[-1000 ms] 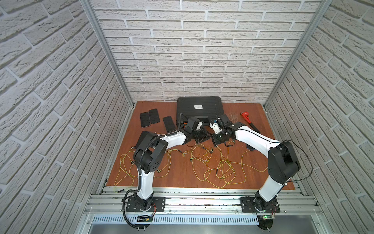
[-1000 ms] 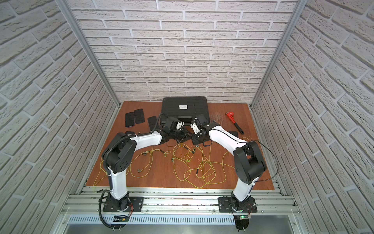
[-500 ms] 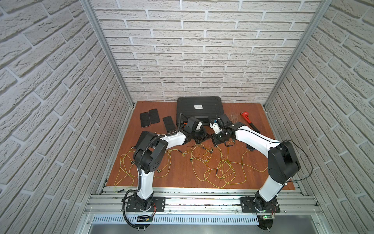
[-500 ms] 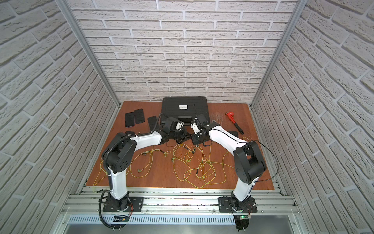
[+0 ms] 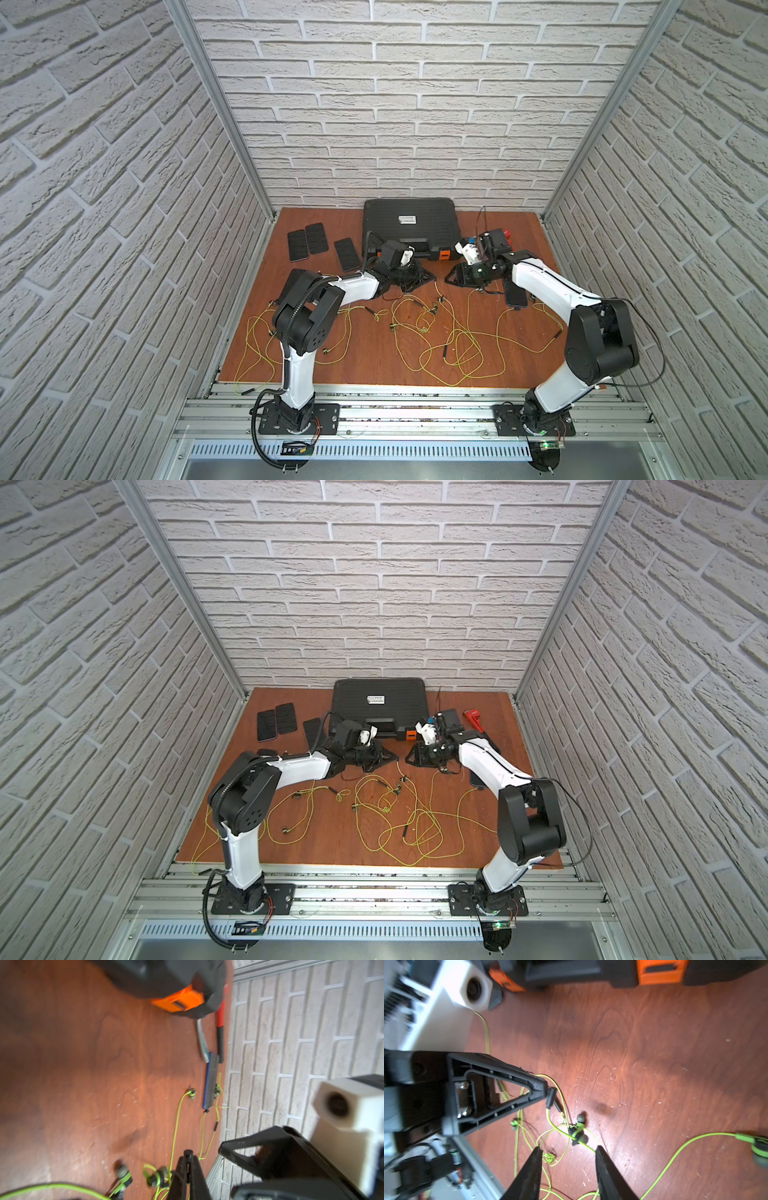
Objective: Plug wired earphones into phones
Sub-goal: Pick up the wired earphone from the center of the board.
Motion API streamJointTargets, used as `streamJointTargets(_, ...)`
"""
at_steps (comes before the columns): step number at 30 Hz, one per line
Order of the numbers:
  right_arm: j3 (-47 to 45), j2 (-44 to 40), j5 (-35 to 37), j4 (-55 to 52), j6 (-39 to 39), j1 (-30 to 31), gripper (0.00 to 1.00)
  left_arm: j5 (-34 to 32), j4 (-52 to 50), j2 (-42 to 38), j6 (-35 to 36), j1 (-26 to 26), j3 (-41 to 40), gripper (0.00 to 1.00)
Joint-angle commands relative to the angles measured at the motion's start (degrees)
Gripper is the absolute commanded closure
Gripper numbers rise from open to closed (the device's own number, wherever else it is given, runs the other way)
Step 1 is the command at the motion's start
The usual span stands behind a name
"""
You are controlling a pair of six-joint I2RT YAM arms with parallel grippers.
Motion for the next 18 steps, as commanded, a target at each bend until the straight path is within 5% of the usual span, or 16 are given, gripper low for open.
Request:
streamJointTargets(1,-2.44,-2.4,-16.36,7.78,2.74,-3.82,0.6,5.76,14.52,-0.37,-2.13,1.03,-0.92,1.0)
streamJointTargets(7,-4.99,-1.24,-29.49,19.53,7.83,-6.49,0.69,9.56,24.57,1.3,-5.79,1.59,0.3,1.0)
streamJointTargets(18,-4.9,1.21,-29.82,28.16,13.59,-6.5,0.71,10.27,27.41,2.17,-6.82,0.24,1.61,1.0)
